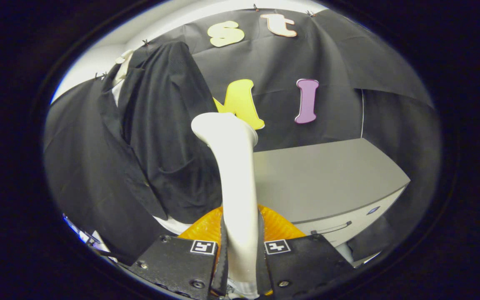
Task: Iron the clothes twice with a garment steamer, once on the left side and once on the right side.
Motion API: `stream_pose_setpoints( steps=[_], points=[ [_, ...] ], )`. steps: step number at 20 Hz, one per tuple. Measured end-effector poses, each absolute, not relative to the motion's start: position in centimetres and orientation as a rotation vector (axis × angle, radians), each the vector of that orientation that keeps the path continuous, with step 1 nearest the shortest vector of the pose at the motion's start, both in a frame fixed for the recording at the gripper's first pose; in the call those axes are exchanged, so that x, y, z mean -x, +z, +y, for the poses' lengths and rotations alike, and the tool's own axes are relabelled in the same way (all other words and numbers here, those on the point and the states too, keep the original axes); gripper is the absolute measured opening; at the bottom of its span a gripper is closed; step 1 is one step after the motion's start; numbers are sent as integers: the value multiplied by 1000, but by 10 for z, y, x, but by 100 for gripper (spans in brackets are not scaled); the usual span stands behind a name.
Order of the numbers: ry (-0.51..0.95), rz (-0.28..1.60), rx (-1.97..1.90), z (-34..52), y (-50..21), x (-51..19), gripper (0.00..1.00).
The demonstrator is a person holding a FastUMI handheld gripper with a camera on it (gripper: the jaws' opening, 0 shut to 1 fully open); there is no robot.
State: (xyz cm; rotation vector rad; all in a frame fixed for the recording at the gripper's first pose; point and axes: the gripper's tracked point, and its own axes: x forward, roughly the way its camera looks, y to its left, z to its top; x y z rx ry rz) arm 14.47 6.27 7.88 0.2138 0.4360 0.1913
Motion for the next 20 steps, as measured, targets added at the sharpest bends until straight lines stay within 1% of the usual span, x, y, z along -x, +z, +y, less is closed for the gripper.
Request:
stream_pose_setpoints(
  steps=[6, 11, 15, 20],
  points=[
    [152, 315, -209, 106, 119, -118, 29],
    [135, 211, -194, 150, 155, -115, 29],
    [144, 152, -166, 178, 182, -130, 29],
    [108, 59, -107, 195, 208, -155, 29]
  ],
)
